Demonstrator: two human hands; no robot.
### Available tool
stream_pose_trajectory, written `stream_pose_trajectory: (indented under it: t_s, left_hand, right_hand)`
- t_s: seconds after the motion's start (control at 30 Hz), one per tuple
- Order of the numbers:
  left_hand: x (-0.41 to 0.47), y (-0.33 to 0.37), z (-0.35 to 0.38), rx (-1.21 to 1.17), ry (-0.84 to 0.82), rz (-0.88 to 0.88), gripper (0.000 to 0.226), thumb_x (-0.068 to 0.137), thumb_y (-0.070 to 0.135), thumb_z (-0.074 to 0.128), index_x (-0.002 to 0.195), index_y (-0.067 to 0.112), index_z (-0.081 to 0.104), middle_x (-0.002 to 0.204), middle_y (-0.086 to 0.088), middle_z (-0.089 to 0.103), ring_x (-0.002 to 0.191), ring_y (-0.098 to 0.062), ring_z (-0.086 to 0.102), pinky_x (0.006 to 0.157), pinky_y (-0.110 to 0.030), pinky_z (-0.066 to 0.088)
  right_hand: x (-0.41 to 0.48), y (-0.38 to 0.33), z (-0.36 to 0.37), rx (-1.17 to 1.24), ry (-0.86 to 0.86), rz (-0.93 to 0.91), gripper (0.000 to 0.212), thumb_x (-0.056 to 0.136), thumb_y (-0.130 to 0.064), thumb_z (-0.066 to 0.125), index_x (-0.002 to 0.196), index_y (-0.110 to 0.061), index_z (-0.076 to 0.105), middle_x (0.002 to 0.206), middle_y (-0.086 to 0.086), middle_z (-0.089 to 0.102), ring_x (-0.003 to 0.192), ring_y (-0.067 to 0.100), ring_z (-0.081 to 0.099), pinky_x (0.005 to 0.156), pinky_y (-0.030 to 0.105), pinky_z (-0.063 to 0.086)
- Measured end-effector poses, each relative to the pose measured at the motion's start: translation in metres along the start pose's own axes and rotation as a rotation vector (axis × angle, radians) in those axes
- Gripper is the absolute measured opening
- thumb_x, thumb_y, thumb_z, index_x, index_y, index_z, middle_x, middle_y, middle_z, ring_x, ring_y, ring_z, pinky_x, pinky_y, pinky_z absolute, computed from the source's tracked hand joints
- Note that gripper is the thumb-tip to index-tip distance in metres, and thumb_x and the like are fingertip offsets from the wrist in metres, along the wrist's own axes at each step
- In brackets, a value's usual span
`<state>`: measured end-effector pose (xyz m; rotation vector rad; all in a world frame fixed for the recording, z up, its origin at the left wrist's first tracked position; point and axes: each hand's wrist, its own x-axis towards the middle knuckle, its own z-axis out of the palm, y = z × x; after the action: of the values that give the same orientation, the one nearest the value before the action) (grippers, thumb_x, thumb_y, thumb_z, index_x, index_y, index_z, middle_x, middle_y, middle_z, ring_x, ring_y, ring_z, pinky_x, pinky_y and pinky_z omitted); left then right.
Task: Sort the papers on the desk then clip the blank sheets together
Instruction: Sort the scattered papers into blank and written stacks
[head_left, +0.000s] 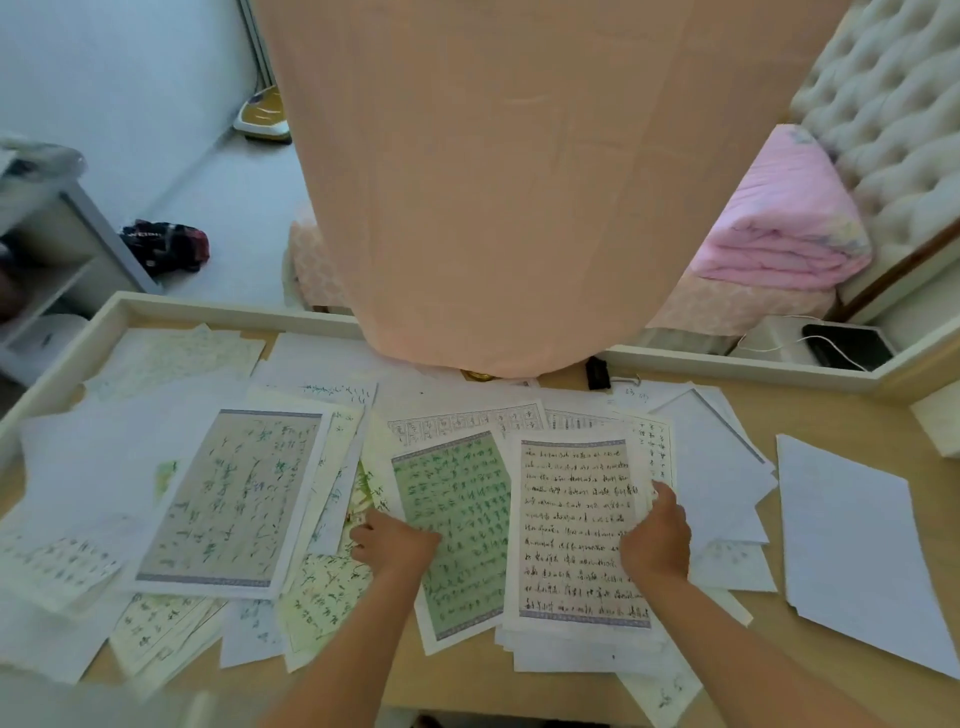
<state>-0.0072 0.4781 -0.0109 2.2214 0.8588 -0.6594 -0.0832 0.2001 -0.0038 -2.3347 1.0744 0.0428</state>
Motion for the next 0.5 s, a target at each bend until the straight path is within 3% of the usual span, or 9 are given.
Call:
stream_pose_trajectory:
  t_s: [0.07,0.13,0.23,0.37,0.43,0.5]
  left_hand:
    - [-0.004,0.005,0.004,-0.012,0.02,-0.018,0.096,0.077,0.028,0.08,0.146,0.003,0.018,0.149,-0.021,0.02,0.137,-0.038,0.021,0.106,-0.046,0.033]
    - [-0.009,0.007,0.01,0.006,0.031,-0.029,0.091,0.078,0.028,0.079,0.144,0.003,0.022,0.148,-0.021,0.022,0.136,-0.036,0.022,0.105,-0.046,0.034]
    - [-0.02,0.008,0.023,0.021,0.024,-0.063,0.083,0.077,0.028,0.078,0.139,0.003,0.027,0.143,-0.019,0.025,0.133,-0.035,0.024,0.101,-0.045,0.037]
    - [-0.025,0.013,0.04,-0.024,0.027,-0.115,0.084,0.073,0.028,0.082,0.136,0.004,0.031,0.139,-0.02,0.031,0.129,-0.037,0.033,0.101,-0.043,0.04]
    - [-0.02,0.016,0.045,-0.25,0.004,-0.139,0.076,0.068,0.022,0.084,0.127,0.004,0.039,0.129,-0.02,0.045,0.116,-0.037,0.051,0.091,-0.045,0.053]
    - [-0.02,0.018,0.045,-0.415,-0.038,-0.113,0.053,0.069,0.015,0.08,0.112,0.003,0.051,0.114,-0.019,0.062,0.094,-0.034,0.064,0.075,-0.046,0.059]
  right_hand:
    - [0.0,0.004,0.001,-0.268,-0.086,-0.301,0.077,0.083,0.003,0.055,0.151,-0.024,0.03,0.154,0.008,0.029,0.139,0.031,0.031,0.112,0.046,0.035]
    - [-0.001,0.002,0.008,-0.337,-0.338,-0.52,0.071,0.088,-0.002,0.052,0.15,-0.031,0.034,0.162,0.003,0.016,0.148,0.026,0.015,0.12,0.045,0.02]
    - [-0.007,-0.004,0.021,-0.4,-0.629,-0.599,0.068,0.091,-0.009,0.05,0.151,-0.036,0.032,0.165,-0.001,0.007,0.151,0.023,0.006,0.123,0.046,0.011]
    - [-0.008,0.001,0.035,-0.493,-0.637,-0.642,0.066,0.09,-0.013,0.054,0.148,-0.037,0.034,0.164,0.0,0.006,0.149,0.025,0.009,0.119,0.051,0.02]
    - [-0.006,0.004,0.035,-0.5,-0.621,-0.659,0.067,0.089,-0.013,0.054,0.147,-0.039,0.034,0.164,-0.001,0.007,0.149,0.026,0.011,0.118,0.053,0.021]
    - [-0.002,0.007,0.035,-0.486,-0.635,-0.674,0.068,0.088,-0.013,0.055,0.147,-0.039,0.034,0.163,-0.002,0.007,0.148,0.026,0.011,0.117,0.053,0.019]
